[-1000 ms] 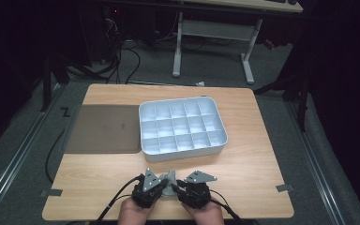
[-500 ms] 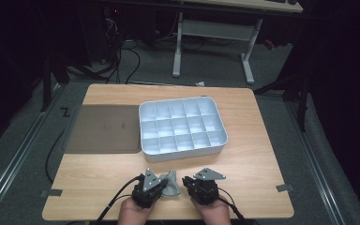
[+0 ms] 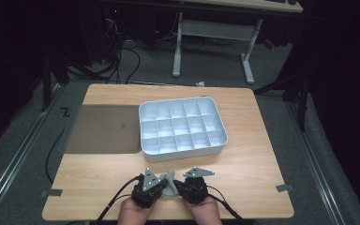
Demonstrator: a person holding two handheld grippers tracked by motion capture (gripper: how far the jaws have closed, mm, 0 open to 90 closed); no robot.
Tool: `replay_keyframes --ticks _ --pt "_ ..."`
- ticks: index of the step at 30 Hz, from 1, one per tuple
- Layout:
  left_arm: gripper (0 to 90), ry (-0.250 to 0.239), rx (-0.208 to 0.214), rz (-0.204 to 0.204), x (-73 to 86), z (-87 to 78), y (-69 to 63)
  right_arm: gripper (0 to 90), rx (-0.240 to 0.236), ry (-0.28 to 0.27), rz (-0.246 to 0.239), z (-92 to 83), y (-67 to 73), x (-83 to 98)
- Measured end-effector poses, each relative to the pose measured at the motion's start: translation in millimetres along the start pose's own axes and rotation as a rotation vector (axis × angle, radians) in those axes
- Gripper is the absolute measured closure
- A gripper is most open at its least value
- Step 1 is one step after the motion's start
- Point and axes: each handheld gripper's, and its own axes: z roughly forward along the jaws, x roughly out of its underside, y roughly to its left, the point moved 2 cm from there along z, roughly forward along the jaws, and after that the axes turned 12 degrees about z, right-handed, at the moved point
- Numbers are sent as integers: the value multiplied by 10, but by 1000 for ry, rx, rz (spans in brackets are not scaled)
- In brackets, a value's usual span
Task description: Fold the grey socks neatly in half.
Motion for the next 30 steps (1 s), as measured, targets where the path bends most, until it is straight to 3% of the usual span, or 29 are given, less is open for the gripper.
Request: replay_keyframes --ticks 3,5,8,13,18,20,23,27,30 --pt "900 1 0 -3 0 0 3 900 -41 -42 -29 -88 116 -13" --pt "900 1 1 -4 0 0 4 900 -33 -49 -50 -105 149 -11" --pt "882 -8 9 -9 0 -7 16 900 -13 -50 -45 -95 117 -1" --pt "756 -78 60 -88 -3 -71 98 899 6 -56 -30 -94 58 6" --pt "702 -167 48 -135 -56 -272 213 894 11 -59 -29 -101 31 9" --pt "691 -171 38 -158 -36 -342 274 892 9 -59 -29 -102 29 13" --pt "675 -132 47 -198 44 -356 319 889 8 -59 -28 -100 28 20" --pt "693 -43 74 -210 142 -271 280 887 8 -62 -28 -105 32 21" --pt "760 -18 86 -207 153 -226 233 887 4 -69 -35 -117 45 15"
